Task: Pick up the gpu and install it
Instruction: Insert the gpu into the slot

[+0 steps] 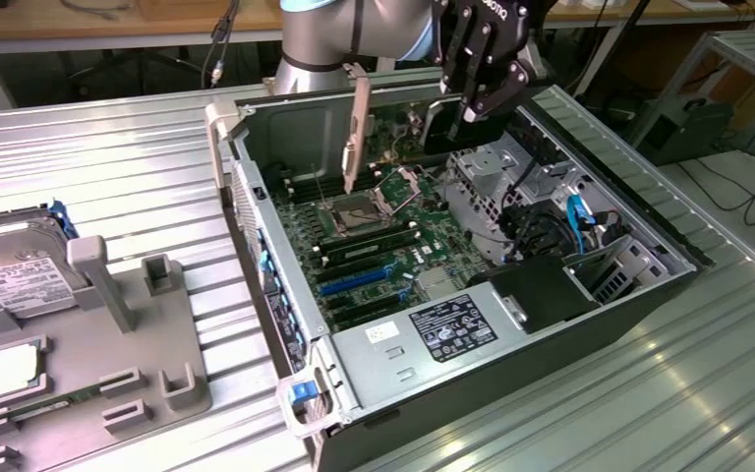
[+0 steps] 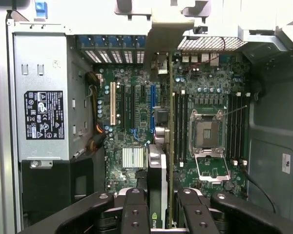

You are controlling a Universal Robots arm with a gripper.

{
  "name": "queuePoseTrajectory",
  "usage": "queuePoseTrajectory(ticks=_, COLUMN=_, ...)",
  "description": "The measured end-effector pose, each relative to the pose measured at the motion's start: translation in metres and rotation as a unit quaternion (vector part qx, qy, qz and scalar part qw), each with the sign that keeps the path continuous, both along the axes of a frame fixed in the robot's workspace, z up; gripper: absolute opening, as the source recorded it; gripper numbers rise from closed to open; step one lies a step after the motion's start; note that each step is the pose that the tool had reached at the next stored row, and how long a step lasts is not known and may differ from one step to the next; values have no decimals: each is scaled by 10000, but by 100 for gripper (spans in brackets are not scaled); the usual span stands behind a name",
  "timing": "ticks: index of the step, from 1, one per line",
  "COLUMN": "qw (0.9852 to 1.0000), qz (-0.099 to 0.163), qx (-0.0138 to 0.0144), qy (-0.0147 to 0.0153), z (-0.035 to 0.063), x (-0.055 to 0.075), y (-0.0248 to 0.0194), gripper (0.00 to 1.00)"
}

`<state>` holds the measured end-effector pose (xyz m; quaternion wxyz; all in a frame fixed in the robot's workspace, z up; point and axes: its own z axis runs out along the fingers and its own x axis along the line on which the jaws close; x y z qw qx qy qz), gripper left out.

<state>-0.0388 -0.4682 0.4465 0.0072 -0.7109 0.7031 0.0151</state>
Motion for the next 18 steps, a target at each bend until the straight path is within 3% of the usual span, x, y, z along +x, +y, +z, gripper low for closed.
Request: queuePoseTrajectory(ticks=18, qw=10000, qz=81, qx=1, qy=0, z=-38, x=17, y=0, gripper=28)
